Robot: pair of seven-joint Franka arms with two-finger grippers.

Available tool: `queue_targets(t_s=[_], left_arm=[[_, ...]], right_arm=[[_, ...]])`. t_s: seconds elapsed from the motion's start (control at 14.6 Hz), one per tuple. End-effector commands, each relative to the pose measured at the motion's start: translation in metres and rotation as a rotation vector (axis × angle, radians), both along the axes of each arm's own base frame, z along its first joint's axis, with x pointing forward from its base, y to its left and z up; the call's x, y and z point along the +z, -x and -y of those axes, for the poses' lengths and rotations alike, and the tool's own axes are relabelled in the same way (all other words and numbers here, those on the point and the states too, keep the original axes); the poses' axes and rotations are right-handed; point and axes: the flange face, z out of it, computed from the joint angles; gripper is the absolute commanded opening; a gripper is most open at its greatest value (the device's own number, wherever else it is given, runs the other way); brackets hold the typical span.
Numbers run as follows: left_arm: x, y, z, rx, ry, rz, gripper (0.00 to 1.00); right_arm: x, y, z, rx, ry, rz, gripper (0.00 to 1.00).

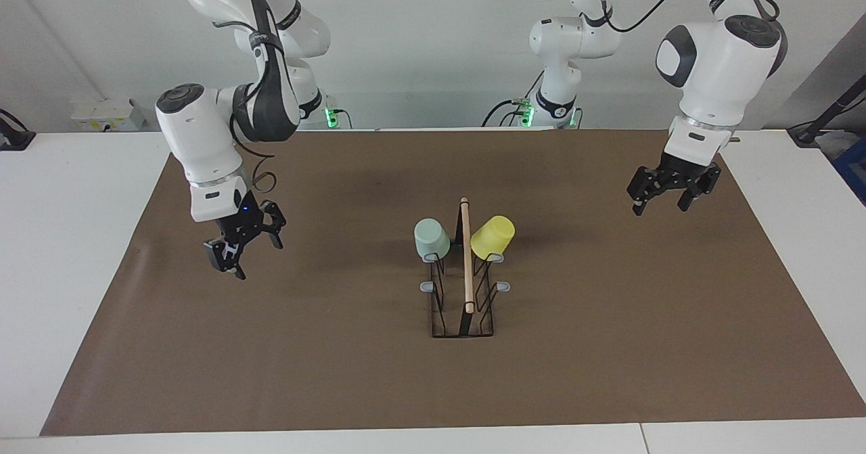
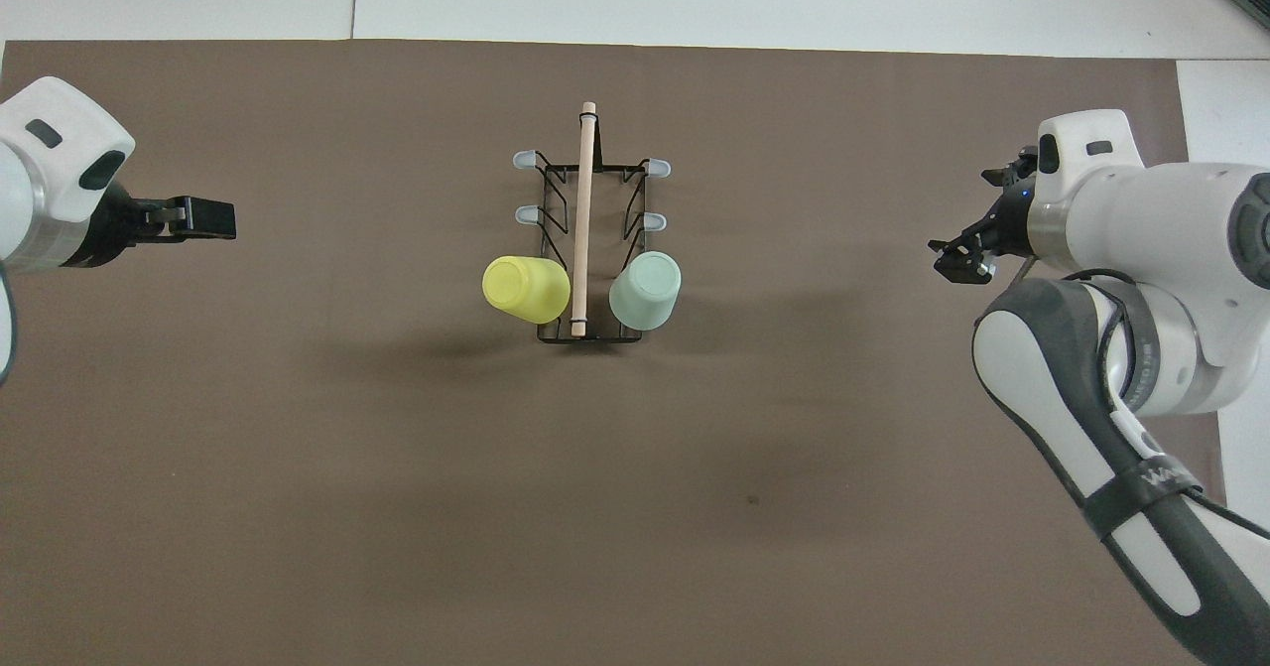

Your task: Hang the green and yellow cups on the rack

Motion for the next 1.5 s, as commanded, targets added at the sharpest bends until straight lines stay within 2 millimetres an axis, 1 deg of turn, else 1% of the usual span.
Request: queue_targets(t_s=[0.0,0.07,0.14,0.27,0.41,0.55,0.62,0.75,0.82,0.89,0.96,1.03,1.09,1.16,1.23,1.44], left_arm=[[0.022,0.010,-0.002,-0.059,0.008,-0.045,1.00],[0.028,0.012,-0.002,-0.067,0.007,-0.057,1.00],[0.035,0.014,0.004,-0.090,0.000,-0.069,1.00],[0.052,0.014,0.007,-0.104,-0.005,-0.088,1.00],[0.066,0.016,0.009,-0.109,-0.007,-0.107,1.00],[0.083,0.020,0.009,-0.114,-0.012,-0.138,1.00],[0.089,0.022,0.012,-0.117,-0.012,-0.141,1.00],[0.100,0.025,0.019,-0.129,-0.015,-0.153,1.00],[0.100,0.021,0.022,-0.136,-0.013,-0.175,1.00],[0.105,0.020,0.022,-0.136,-0.014,-0.175,1.00],[0.103,0.021,0.026,-0.143,-0.016,-0.184,1.00],[0.105,0.025,0.028,-0.147,-0.014,-0.187,1.00],[0.102,0.030,0.029,-0.150,-0.017,-0.217,1.00],[0.101,0.033,0.026,-0.148,-0.018,-0.244,1.00],[0.100,0.034,0.024,-0.144,-0.017,-0.251,1.00],[0.103,0.037,0.017,-0.154,-0.013,-0.250,1.00]], right_arm=[[0.013,0.005,-0.002,-0.127,0.062,-0.021,1.00],[0.019,0.007,-0.002,-0.205,0.079,-0.043,1.00],[0.030,0.009,-0.002,-0.308,0.092,-0.068,1.00],[0.052,0.013,-0.001,-0.486,0.088,-0.122,1.00],[0.074,0.015,0.002,-0.572,0.088,-0.153,1.00],[0.102,0.026,0.006,-0.634,0.086,-0.185,1.00],[0.117,0.029,0.011,-0.683,0.082,-0.197,1.00],[0.146,0.035,0.018,-0.769,0.055,-0.236,1.00],[0.160,0.040,0.022,-0.831,0.025,-0.268,1.00],[0.167,0.048,0.040,-0.905,-0.004,-0.315,1.00],[0.174,0.056,0.050,-0.938,-0.044,-0.343,1.00],[0.179,0.065,0.052,-0.947,-0.062,-0.363,1.00],[0.184,0.072,0.053,-0.959,-0.060,-0.375,1.00],[0.184,0.074,0.051,-0.968,-0.060,-0.386,1.00],[0.183,0.074,0.065,-0.992,-0.067,-0.387,1.00],[0.179,0.077,0.072,-0.993,-0.062,-0.401,1.00]])
